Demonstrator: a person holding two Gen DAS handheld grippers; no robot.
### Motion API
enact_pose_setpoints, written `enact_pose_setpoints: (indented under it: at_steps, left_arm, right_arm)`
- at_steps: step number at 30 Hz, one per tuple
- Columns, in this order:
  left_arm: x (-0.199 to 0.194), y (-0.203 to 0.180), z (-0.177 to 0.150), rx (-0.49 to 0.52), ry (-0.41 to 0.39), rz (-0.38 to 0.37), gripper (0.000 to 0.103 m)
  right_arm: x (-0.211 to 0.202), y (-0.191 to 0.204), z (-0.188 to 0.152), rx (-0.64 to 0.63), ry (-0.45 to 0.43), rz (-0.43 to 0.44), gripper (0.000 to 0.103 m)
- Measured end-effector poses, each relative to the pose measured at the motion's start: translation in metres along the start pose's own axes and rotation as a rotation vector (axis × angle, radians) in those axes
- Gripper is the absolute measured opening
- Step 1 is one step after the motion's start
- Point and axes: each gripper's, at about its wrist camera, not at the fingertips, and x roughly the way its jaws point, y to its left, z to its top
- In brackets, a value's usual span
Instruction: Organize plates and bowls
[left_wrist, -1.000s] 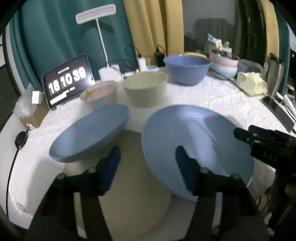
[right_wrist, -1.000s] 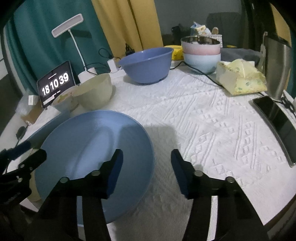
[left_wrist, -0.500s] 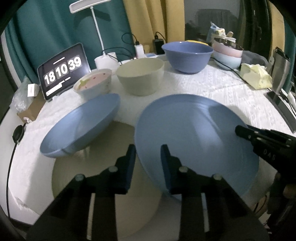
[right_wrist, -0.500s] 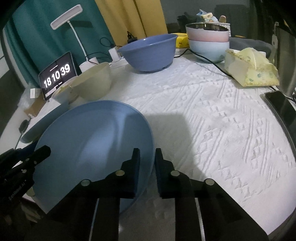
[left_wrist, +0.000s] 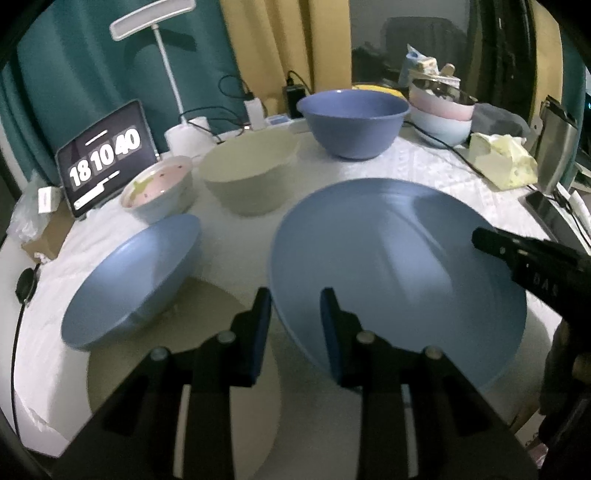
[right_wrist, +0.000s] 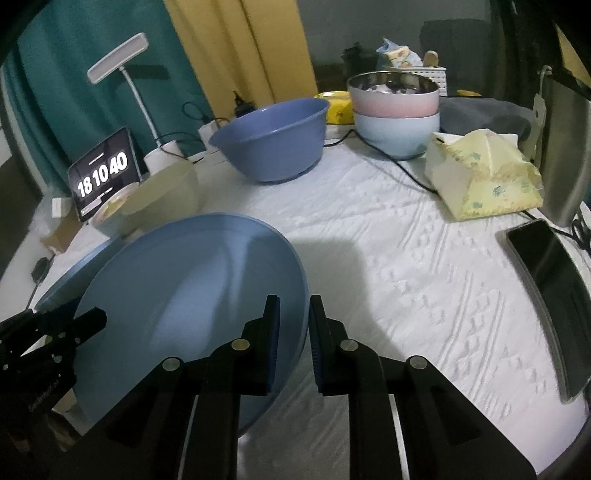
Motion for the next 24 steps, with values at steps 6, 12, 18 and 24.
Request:
enact_pose_setpoints:
  at_steps: [6, 12, 18, 24]
  left_arm:
    - [0.015, -0.015, 0.010, 0.022, 0.025, -0.023, 0.029]
    - [0.030, -0.025, 0.014, 0.040, 0.060, -0.042, 0.029]
    - [0.041, -0.026, 0.012, 0.034, 0.107, -0.066, 0.030]
    - [0.030, -0.017, 0.010, 0.016, 0.080, -0.086, 0.033]
  right_arm:
    - [0.004, -0.014, 0.009, 0.021, -0.005, -0.022, 0.017]
    - [0.010, -0.025, 0.013, 0.036, -0.001, -0.044, 0.017]
    - [0.018, -0.029, 0.012, 0.042, 0.029, -0.066, 0.017]
    - [0.009, -0.025, 0.013, 0.050, 0.000, -0.096, 0.019]
